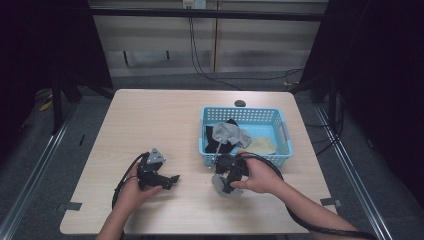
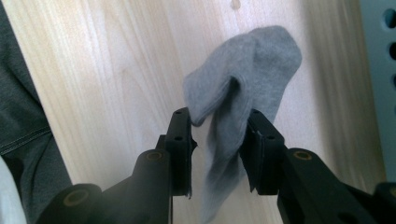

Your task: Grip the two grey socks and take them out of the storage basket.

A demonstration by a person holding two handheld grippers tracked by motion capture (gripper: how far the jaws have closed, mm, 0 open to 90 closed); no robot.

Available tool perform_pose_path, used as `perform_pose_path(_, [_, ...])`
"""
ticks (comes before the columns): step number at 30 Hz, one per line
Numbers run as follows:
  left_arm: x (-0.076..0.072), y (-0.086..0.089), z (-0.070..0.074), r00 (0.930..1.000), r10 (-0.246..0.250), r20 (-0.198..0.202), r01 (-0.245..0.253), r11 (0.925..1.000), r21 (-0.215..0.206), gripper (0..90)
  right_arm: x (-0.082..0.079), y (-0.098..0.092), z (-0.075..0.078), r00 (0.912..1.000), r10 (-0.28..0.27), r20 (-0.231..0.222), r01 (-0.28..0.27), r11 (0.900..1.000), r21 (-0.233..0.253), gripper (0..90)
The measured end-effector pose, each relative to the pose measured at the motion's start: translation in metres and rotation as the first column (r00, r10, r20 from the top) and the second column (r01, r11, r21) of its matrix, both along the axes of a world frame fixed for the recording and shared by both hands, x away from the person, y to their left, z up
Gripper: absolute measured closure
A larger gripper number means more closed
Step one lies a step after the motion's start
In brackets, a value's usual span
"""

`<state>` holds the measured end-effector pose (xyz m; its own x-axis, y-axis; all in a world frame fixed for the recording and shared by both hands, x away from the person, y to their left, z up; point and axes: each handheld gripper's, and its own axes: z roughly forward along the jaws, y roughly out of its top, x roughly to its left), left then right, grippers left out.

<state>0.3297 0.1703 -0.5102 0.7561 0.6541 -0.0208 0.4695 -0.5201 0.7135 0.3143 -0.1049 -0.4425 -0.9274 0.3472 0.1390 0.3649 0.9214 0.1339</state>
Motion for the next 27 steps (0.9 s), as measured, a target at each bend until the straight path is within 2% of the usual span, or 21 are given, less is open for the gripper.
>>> perform_pose_path(5, [0.0,0.0,0.0,1.0,0.0,0.0,0.0,1.0,0.002,7.1,0.0,-0.004,0.006,1.0,-0.001,0.006,0.001,1.0,0.006,60.7])
perform_pose_path(8, [0.0,0.0,0.0,1.0,0.0,0.0,0.0,1.0,0.001,7.1,0.0,-0.008,0.012,0.9995,-0.032,0.003,0.032,0.999,0.006,55.9])
perform_pose_path(10, [0.0,0.0,0.0,1.0,0.0,0.0,0.0,1.0,0.001,7.1,0.001,-0.011,0.014,0.9996,-0.025,0.012,0.025,1.0,0.017,54.3])
perform_pose_path(18, [0.0,0.0,0.0,1.0,0.0,0.0,0.0,1.0,0.001,7.1,0.001,-0.016,0.026,0.9994,-0.034,0.005,0.033,0.999,0.01,48.4])
perform_pose_path(24, [0.0,0.0,0.0,1.0,0.001,0.0,-0.001,1.0,0.001,7.1,0.007,-0.021,0.04,0.9986,-0.05,0.018,0.05,0.999,0.018,43.4])
perform_pose_path(27, [0.0,0.0,0.0,1.0,0.0,0.0,0.0,1.0,0.002,7.1,0.015,-0.025,0.05,0.9967,-0.076,0.03,0.075,0.997,0.02,39.8])
